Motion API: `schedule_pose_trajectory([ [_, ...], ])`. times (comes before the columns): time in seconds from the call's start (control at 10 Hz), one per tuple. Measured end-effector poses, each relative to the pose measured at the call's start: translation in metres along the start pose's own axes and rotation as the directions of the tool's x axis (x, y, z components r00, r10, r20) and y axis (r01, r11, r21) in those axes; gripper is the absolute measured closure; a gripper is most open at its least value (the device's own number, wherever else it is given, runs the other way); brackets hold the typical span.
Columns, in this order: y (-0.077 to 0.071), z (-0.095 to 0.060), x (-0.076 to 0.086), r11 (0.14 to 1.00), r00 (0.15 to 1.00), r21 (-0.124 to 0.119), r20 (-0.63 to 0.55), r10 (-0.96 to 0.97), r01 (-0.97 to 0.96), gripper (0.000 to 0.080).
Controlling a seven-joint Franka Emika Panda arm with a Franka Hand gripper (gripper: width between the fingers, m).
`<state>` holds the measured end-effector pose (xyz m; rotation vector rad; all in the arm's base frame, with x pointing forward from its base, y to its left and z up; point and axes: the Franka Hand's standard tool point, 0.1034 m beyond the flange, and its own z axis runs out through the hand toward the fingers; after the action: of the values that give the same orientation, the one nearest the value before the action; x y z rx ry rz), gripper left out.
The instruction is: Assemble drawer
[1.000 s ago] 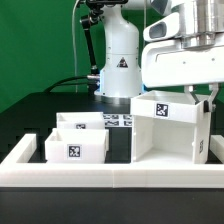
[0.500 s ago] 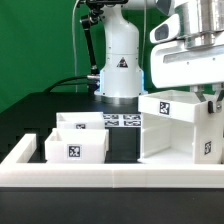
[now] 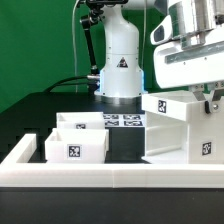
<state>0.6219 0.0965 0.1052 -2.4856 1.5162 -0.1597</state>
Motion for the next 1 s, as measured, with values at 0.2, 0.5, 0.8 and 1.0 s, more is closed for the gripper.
schedule_pose_trajectory([
  [0.2,-0.001,0.000,0.002,0.993,0.993,0.007,0.015,0.116,-0.116,0.0748],
  [0.5,-0.013,0.007,0.009,0.935,0.935,-0.001,0.035,0.354,-0.354,0.0748],
  [0.8,-0.018,0.010,0.012,0.868,0.867,-0.003,0.042,0.496,-0.497,0.0748],
  [1.0,-0.018,0.010,0.012,0.872,0.871,-0.002,0.042,0.490,-0.490,0.0748],
])
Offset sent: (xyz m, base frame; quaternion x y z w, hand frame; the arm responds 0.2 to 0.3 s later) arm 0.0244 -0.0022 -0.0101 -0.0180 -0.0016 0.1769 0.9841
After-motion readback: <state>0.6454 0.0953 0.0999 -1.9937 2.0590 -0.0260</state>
